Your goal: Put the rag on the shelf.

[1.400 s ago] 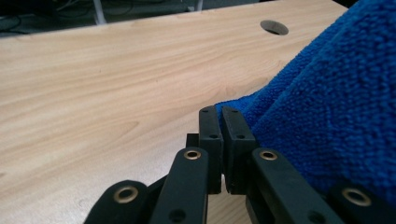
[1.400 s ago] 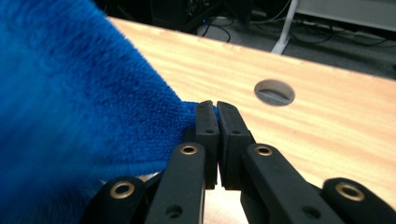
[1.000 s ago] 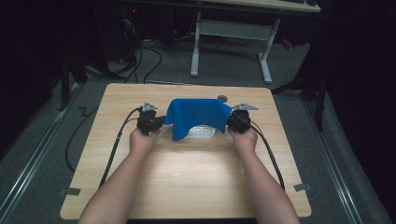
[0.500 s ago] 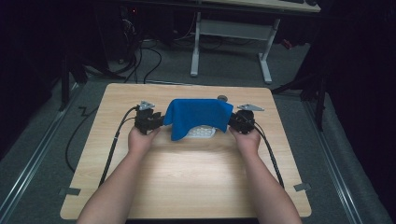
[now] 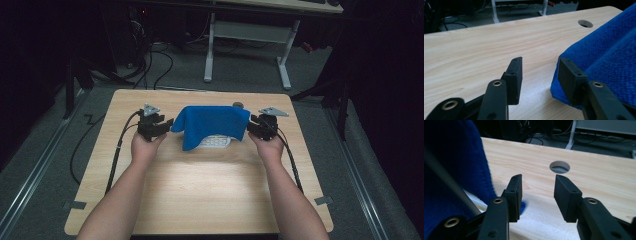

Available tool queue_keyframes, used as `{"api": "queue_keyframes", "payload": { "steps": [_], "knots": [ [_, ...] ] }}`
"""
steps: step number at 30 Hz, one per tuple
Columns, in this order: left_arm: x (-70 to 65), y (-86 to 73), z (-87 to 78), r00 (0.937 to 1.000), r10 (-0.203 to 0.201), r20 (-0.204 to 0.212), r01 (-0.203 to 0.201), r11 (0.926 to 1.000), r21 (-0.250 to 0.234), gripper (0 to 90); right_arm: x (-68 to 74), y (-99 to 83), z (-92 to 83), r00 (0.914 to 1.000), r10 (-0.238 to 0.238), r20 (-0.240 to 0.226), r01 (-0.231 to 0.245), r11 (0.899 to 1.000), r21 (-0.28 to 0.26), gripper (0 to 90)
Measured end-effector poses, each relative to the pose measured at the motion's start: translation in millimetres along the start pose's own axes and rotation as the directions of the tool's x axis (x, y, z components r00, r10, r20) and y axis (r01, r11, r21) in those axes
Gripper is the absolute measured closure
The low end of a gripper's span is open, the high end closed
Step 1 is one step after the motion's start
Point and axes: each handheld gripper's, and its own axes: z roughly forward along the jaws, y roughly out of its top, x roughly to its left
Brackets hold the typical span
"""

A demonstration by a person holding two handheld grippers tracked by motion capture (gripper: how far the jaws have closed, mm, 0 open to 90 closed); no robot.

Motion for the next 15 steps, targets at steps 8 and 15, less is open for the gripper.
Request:
{"api": "queue_keyframes", "payload": {
  "steps": [8, 15],
  "knots": [
    [6.2, 9.1, -14.0, 0.9999, 0.007, -0.016, -0.007, 1.0, -0.002, 51.6, -2.1, 12.3, -12.7, 0.9996, -0.018, 0.019, 0.019, 1.0, -0.02, 50.7],
    [10.3, 13.9, -23.6, 0.9993, 0.008, -0.036, -0.008, 0.9999, -0.009, 49.8, -0.9, 21.6, -22.5, 0.9984, -0.045, 0.034, 0.046, 0.998, -0.033, 44.3]
  ]
}}
